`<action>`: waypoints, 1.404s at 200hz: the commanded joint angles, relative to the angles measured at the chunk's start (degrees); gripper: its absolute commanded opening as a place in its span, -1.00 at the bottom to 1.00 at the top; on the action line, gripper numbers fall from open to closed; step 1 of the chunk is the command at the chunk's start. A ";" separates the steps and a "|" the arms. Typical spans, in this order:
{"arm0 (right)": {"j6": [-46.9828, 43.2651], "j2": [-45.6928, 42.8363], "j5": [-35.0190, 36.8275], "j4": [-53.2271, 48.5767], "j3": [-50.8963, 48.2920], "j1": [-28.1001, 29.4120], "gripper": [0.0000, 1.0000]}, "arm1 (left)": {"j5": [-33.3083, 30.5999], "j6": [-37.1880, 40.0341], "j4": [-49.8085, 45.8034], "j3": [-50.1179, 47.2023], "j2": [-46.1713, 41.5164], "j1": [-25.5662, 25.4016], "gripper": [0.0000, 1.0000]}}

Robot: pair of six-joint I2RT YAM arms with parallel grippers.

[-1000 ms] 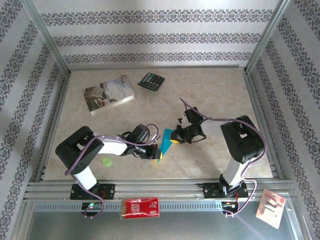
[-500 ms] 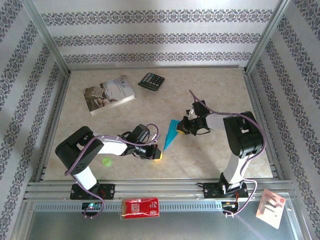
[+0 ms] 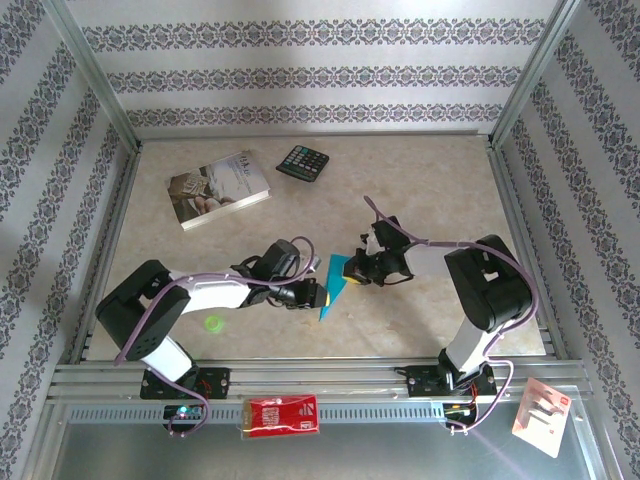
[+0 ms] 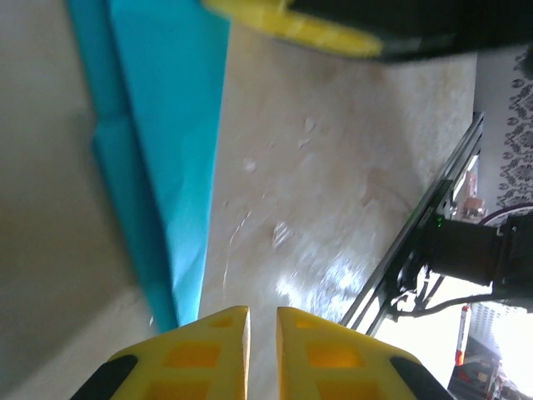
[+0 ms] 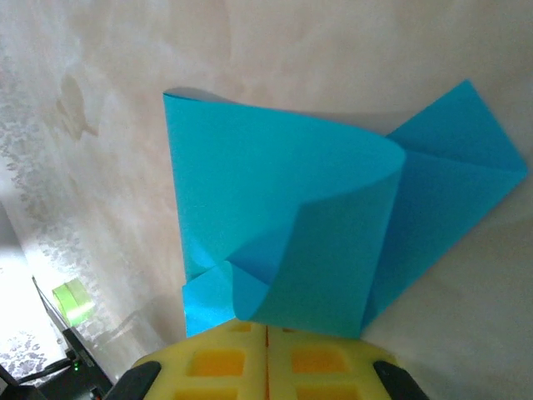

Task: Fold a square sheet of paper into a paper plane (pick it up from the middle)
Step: Fold the wing for the fifth time at the center of the table.

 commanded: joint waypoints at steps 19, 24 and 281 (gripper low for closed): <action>2.86 0.14 2.74 0.17 -1.29 1.68 -0.86 | -1.44 0.68 -0.69 3.80 6.48 -0.32 -0.72; 2.87 0.14 2.74 0.22 -1.29 1.70 -0.86 | -1.82 1.15 -1.56 4.10 7.14 -0.33 -0.72; -6.80 9.24 -3.31 -5.95 13.68 -15.97 -0.81 | -4.01 0.92 -4.55 -2.35 9.26 -0.39 -1.00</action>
